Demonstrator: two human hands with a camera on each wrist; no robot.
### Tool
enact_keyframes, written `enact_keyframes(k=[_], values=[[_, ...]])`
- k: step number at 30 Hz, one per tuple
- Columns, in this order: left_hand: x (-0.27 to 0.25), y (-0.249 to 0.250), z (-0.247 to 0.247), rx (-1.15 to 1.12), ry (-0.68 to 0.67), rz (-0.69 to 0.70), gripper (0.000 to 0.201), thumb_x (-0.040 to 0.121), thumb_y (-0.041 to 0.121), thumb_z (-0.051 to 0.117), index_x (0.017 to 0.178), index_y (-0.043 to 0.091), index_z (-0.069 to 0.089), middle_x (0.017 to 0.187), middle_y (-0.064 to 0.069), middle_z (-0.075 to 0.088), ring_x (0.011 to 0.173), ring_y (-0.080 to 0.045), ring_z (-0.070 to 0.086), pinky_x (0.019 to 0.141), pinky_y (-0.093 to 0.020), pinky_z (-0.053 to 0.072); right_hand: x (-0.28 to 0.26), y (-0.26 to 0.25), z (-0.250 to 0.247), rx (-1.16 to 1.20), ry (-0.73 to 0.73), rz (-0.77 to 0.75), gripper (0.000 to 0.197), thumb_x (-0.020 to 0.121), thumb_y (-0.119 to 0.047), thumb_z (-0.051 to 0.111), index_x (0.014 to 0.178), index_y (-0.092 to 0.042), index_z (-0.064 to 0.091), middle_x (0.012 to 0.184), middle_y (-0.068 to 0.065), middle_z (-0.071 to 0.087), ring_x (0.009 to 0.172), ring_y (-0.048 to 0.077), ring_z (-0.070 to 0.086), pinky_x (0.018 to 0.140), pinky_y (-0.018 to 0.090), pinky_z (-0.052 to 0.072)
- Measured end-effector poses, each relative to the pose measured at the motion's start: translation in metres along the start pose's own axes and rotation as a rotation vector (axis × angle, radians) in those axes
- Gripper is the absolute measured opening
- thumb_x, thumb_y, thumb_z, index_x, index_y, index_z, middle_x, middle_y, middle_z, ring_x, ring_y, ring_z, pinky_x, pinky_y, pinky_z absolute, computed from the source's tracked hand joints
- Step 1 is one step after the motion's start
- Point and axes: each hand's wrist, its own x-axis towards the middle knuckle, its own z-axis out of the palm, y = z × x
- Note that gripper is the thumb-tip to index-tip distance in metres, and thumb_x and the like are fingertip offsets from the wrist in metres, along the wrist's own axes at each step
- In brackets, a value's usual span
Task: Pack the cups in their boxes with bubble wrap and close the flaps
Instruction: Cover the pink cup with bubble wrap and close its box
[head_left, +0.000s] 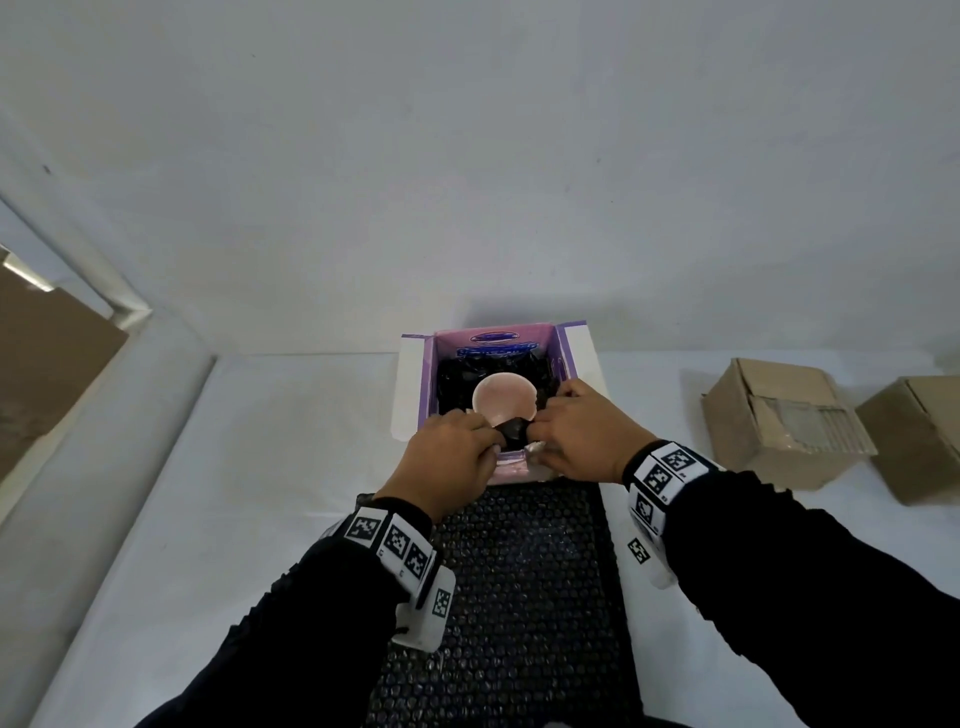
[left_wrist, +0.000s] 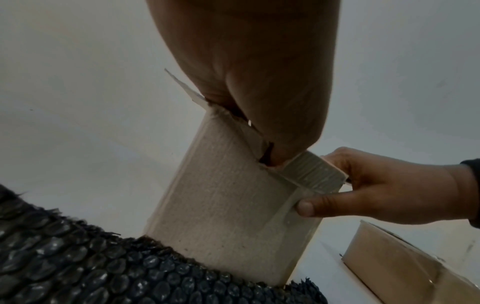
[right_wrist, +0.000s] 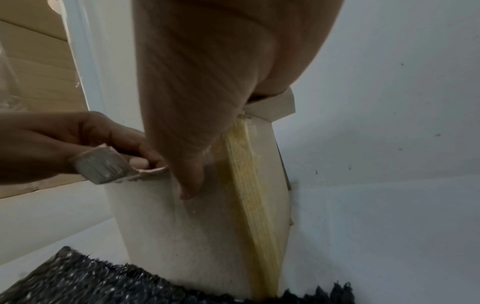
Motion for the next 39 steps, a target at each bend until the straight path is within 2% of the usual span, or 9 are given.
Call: enact_keyframes(k=[3, 7, 12, 16, 19, 25, 29, 34, 39], values=[[-0.002, -0.003, 0.003, 0.104, -0.041, 0.011, 0.048, 0.09, 0.047, 0.03, 0.097, 0.028, 0.074, 0.092, 0.011, 0.071, 0.088, -0.018, 0.055, 0.073, -0.035, 0.039, -0.001, -0.003, 0.001, 0.007, 0.036, 0.009, 0.025, 0.085, -0.041, 0.045, 0.082, -0.023, 0.062, 0.078, -0.007, 0.069, 0.077, 0.019, 0.06, 0.086, 0.036, 0.037], [-0.002, -0.004, 0.002, 0.15, -0.154, 0.036, 0.051, 0.096, 0.046, 0.024, 0.111, 0.028, 0.069, 0.104, 0.005, 0.066, 0.087, -0.02, 0.061, 0.077, -0.034, 0.04, -0.001, -0.002, 0.001, 0.039, 0.112, 0.021, 0.033, 0.077, -0.04, 0.061, 0.102, -0.021, 0.054, 0.087, -0.002, 0.063, 0.073, 0.021, 0.061, 0.079, 0.037, 0.045], [-0.003, -0.001, -0.002, 0.244, -0.2, 0.046, 0.044, 0.101, 0.043, 0.027, 0.113, 0.023, 0.064, 0.107, 0.002, 0.065, 0.093, -0.022, 0.061, 0.084, -0.036, 0.036, 0.004, -0.008, 0.001, -0.03, 0.028, 0.057, 0.027, 0.075, -0.042, 0.053, 0.088, -0.019, 0.058, 0.077, -0.001, 0.067, 0.073, 0.024, 0.062, 0.084, 0.038, 0.041], [0.001, 0.004, -0.003, 0.306, -0.229, 0.013, 0.042, 0.102, 0.045, 0.026, 0.113, 0.019, 0.057, 0.102, -0.003, 0.069, 0.095, -0.026, 0.06, 0.089, -0.038, 0.034, 0.005, 0.0, -0.009, -0.086, 0.157, 0.089, 0.052, 0.067, -0.061, 0.054, 0.095, -0.017, 0.057, 0.093, 0.003, 0.059, 0.09, 0.028, 0.053, 0.082, 0.042, 0.04], [0.0, 0.003, -0.001, 0.3, -0.224, 0.017, 0.043, 0.1, 0.049, 0.025, 0.126, 0.023, 0.047, 0.101, -0.003, 0.07, 0.095, -0.028, 0.06, 0.086, -0.038, 0.033, 0.001, 0.008, -0.013, -0.119, 0.131, 0.144, 0.062, 0.067, -0.074, 0.051, 0.085, -0.016, 0.063, 0.082, 0.0, 0.062, 0.091, 0.025, 0.053, 0.09, 0.045, 0.038], [0.003, 0.004, 0.003, 0.277, -0.232, -0.015, 0.06, 0.098, 0.058, 0.014, 0.123, 0.03, 0.06, 0.121, 0.0, 0.06, 0.109, -0.024, 0.05, 0.088, -0.038, 0.032, 0.001, 0.004, -0.005, -0.155, 0.029, 0.158, 0.065, 0.072, -0.069, 0.033, 0.083, -0.018, 0.072, 0.071, -0.004, 0.067, 0.1, 0.025, 0.054, 0.106, 0.053, 0.019], [0.002, 0.004, 0.004, 0.286, -0.195, 0.02, 0.077, 0.089, 0.056, -0.003, 0.117, 0.029, 0.063, 0.118, 0.005, 0.063, 0.106, -0.022, 0.052, 0.088, -0.038, 0.03, 0.002, 0.001, 0.0, -0.21, 0.001, 0.149, 0.055, 0.073, -0.064, 0.053, 0.098, -0.016, 0.065, 0.082, 0.001, 0.07, 0.1, 0.027, 0.056, 0.105, 0.053, 0.016], [0.004, 0.001, 0.0, 0.192, -0.259, 0.012, 0.044, 0.102, 0.046, 0.023, 0.131, 0.027, 0.051, 0.119, 0.001, 0.066, 0.106, -0.022, 0.06, 0.099, -0.04, 0.03, -0.003, 0.006, -0.01, -0.113, -0.058, 0.082, 0.05, 0.073, -0.051, 0.062, 0.111, -0.018, 0.057, 0.102, 0.004, 0.065, 0.106, 0.026, 0.055, 0.103, 0.047, 0.029], [-0.011, 0.002, -0.009, 0.229, -0.166, 0.008, 0.038, 0.099, 0.04, 0.035, 0.13, 0.025, 0.053, 0.116, 0.001, 0.067, 0.107, -0.02, 0.06, 0.107, -0.037, 0.029, -0.03, -0.006, -0.015, 0.072, 0.239, 0.142, 0.027, 0.074, -0.035, 0.063, 0.099, -0.023, 0.06, 0.108, -0.003, 0.06, 0.101, 0.021, 0.053, 0.087, 0.037, 0.038]])
